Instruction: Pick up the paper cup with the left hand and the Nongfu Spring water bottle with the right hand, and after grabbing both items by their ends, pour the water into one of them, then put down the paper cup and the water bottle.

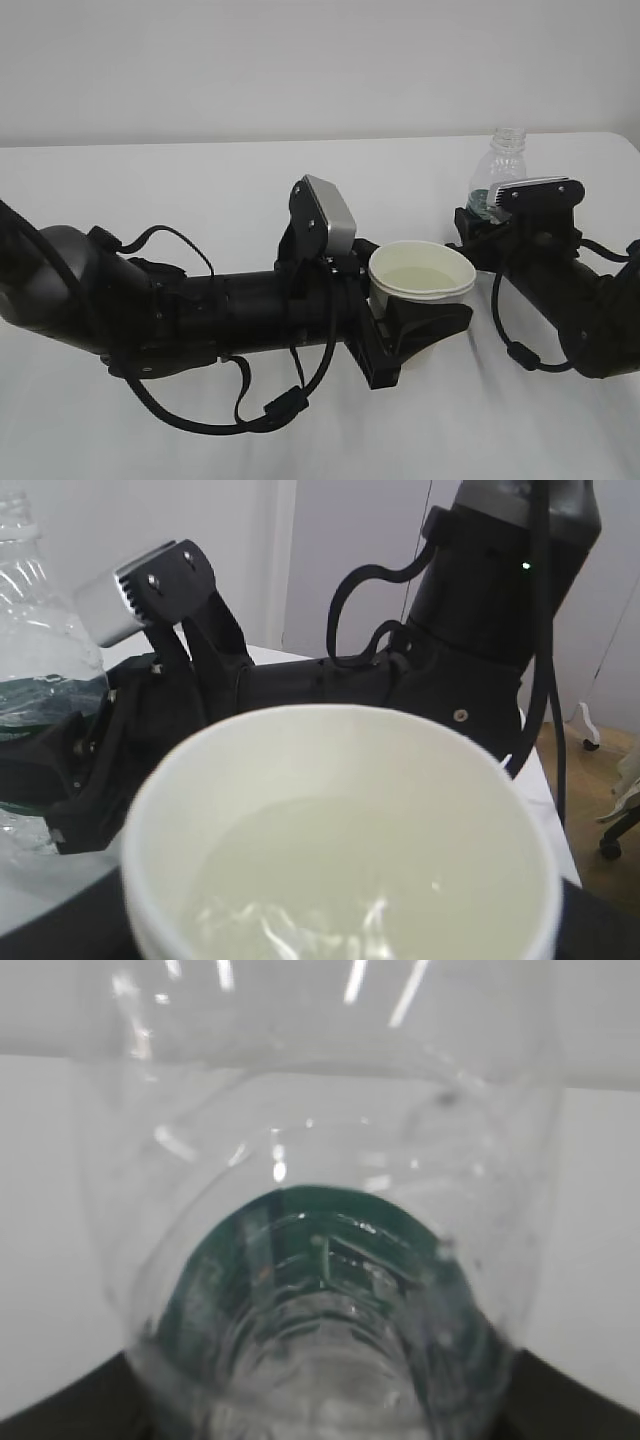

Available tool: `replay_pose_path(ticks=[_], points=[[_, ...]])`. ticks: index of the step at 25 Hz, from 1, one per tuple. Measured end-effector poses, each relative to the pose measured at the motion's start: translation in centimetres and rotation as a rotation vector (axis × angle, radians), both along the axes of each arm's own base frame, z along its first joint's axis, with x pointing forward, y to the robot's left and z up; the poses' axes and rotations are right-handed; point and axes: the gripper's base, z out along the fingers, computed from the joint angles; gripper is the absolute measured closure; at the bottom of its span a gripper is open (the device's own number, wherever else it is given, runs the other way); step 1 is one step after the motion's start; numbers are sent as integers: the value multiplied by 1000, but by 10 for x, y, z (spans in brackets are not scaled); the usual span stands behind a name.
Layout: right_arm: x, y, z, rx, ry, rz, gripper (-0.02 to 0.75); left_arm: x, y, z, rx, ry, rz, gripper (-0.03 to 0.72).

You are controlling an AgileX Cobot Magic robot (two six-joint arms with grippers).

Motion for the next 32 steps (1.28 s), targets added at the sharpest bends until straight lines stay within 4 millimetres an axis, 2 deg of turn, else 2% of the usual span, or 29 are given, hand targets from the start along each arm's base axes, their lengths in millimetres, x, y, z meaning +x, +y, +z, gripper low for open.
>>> replay_pose_path(ticks=[16, 23, 29, 32], points=[[0, 0, -6, 12, 13, -3, 322, 0, 0, 0, 4, 1, 1, 218], [0, 0, -6, 49, 18, -12, 248, 0, 0, 0, 4, 1, 1, 218], [0, 0, -5, 50, 10, -12, 118, 0, 0, 0, 4, 1, 1, 218], [0, 0, -5, 50, 10, -12, 94, 0, 0, 0, 4, 1, 1, 218]])
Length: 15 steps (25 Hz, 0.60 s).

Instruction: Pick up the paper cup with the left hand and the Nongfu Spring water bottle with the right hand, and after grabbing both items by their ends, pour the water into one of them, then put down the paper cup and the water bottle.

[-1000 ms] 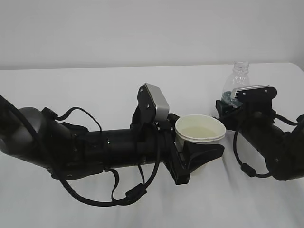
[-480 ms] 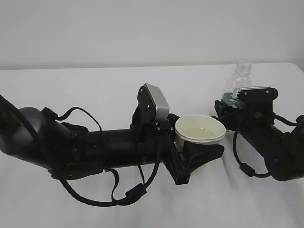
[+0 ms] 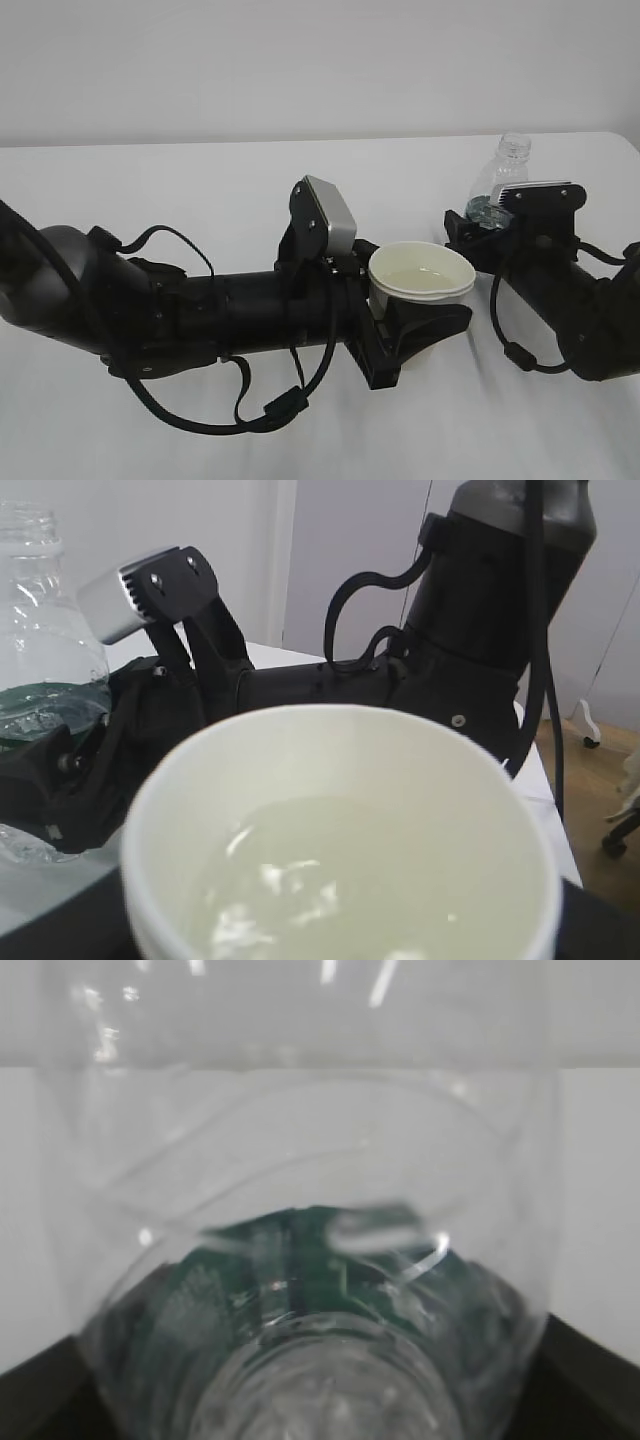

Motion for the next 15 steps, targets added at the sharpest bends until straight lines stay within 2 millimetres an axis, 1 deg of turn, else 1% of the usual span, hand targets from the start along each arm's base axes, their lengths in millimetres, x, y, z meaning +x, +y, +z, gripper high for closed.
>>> replay_pose_path(ticks=[4, 8, 15], points=[[-1, 0, 0, 0, 0, 0, 88, 0, 0, 0, 0, 0, 0, 218], [-8, -2, -2, -4, 19, 0, 87, 0, 0, 0, 0, 0, 0, 218], [-22, -5, 9, -6, 25, 0, 87, 0, 0, 0, -1, 1, 3, 218]])
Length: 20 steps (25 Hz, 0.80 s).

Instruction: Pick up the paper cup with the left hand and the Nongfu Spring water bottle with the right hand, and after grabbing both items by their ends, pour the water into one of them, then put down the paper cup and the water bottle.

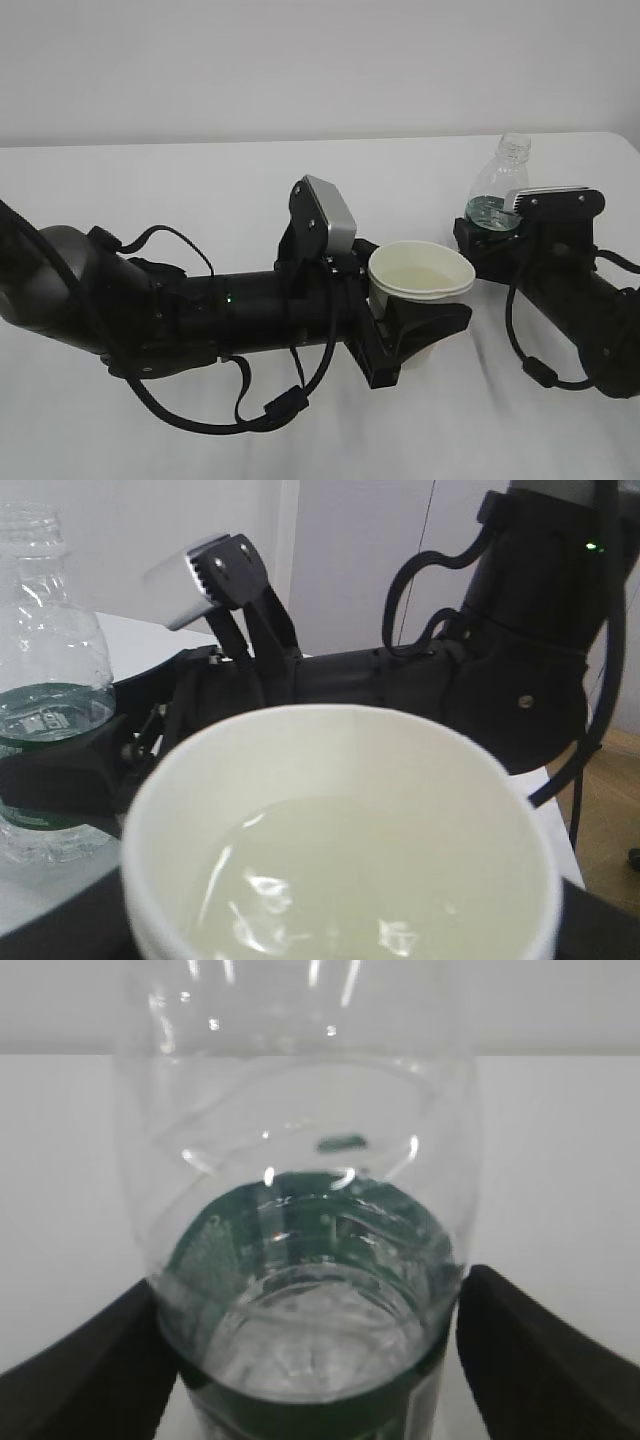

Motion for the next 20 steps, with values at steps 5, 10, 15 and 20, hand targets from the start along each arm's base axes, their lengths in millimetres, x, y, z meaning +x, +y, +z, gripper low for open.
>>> replay_pose_path(ticks=[5, 10, 15, 20], points=[[-6, 0, 4, -3, 1, 12, 87, 0, 0, 0, -2, 1, 4, 218], [-14, -2, 12, 3, -2, 13, 88, 2, 0, 1, -8, 7, 20, 218], [-31, -5, 18, -1, 16, 15, 90, 6, 2, 1, -19, 25, 71, 218], [-56, -10, 24, -6, 49, 15, 91, 8, 3, -1, 1, 40, 101, 218]])
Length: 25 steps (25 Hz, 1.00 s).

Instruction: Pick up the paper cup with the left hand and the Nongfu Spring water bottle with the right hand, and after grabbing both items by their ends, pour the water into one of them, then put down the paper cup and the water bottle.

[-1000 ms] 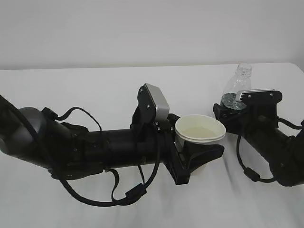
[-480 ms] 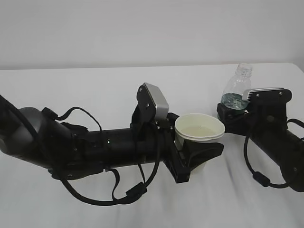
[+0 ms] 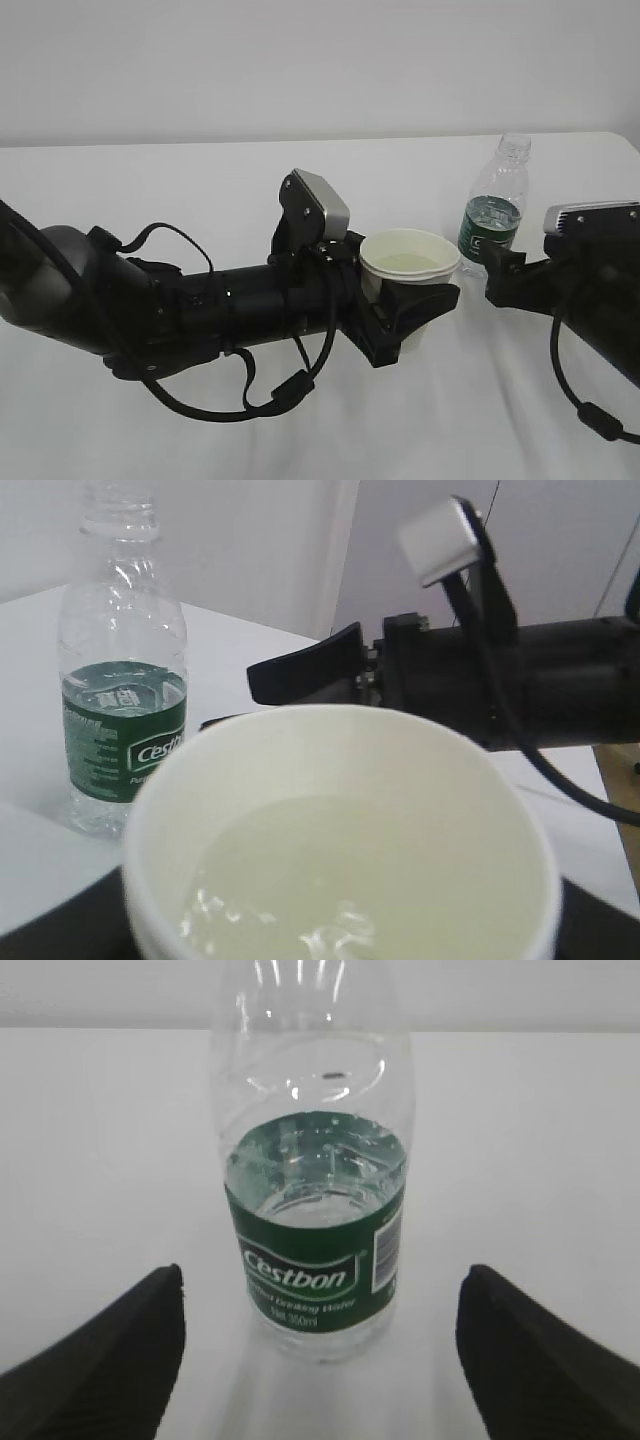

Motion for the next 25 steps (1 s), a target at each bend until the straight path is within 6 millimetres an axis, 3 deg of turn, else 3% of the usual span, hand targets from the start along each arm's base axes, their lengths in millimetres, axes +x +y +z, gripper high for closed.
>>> replay_pose_path(ticks=[8, 25], points=[[-32, -6, 10, -3, 23, 5, 103, 3, 2, 1, 0, -21, 23, 218], [-35, 0, 14, -10, 11, 83, 132, 45, 46, 8, -58, -97, 233, 218]])
